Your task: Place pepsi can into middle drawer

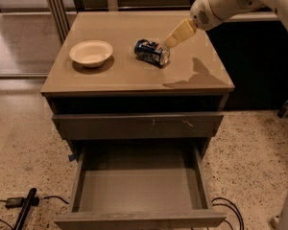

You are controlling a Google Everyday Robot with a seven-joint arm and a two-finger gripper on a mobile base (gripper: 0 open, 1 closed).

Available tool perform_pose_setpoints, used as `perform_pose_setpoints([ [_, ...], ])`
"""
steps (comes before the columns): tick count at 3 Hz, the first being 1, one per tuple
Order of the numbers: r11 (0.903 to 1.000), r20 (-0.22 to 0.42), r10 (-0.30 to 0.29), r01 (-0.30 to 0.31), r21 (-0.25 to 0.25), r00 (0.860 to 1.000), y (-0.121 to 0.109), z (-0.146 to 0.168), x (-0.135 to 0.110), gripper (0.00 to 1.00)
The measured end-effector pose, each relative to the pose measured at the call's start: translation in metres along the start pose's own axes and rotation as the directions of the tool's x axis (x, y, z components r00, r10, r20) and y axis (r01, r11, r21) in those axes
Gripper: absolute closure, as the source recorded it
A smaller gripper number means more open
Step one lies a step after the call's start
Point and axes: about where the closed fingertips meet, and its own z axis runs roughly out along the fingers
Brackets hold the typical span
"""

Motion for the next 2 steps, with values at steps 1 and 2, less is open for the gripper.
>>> perform_pose_setpoints([
  [1,0.9998,0.009,0.006,-0.005,-0.021,1.0,-0.007,0.025,-0.004,0.0],
  [2,0.9987,-0.001,0.003,-0.003,-0.051,1.0,-0.011,0.05,-0.006,0.0],
])
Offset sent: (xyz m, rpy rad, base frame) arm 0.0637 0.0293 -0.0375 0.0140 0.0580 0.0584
